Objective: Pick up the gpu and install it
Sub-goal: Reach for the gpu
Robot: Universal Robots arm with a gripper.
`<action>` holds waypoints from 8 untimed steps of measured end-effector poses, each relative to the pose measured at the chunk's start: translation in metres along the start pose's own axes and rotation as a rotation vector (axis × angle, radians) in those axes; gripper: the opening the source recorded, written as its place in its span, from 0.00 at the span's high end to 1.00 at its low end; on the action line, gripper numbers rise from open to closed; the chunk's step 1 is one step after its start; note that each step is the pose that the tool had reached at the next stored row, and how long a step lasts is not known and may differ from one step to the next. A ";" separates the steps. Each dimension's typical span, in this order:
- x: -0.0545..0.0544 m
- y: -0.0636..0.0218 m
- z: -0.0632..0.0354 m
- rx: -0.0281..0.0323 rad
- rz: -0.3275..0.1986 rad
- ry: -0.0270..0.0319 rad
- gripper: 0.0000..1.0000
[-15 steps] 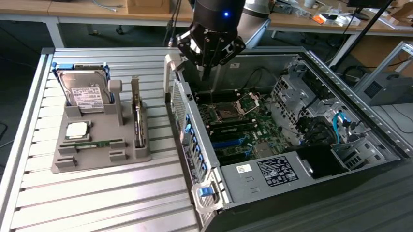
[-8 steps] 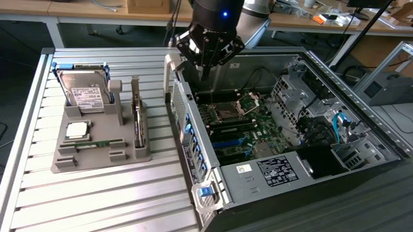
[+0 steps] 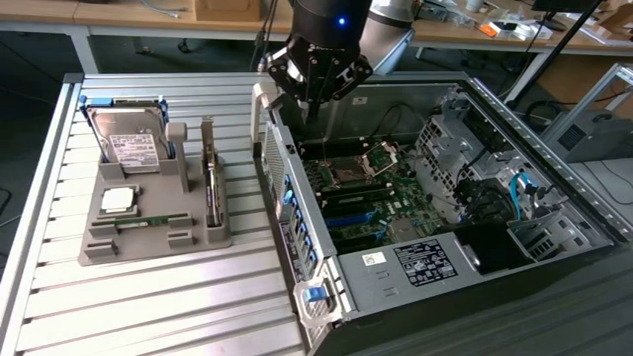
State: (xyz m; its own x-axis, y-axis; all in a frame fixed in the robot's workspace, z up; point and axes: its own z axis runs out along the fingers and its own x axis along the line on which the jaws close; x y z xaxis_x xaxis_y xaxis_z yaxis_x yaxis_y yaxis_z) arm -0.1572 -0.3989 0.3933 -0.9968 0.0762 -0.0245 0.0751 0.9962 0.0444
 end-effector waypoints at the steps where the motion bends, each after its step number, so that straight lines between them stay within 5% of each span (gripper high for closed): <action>1: 0.000 0.0000 0.0000 0.0001 0.000 0.0000 0.90; 8: 0.004 -0.0003 -0.0001 0.0001 0.000 0.0000 0.90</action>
State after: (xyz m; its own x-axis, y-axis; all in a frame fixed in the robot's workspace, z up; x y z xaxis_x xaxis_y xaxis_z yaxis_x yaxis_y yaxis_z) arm -0.1607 -0.3989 0.3933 -0.9968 0.0763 -0.0245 0.0751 0.9962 0.0443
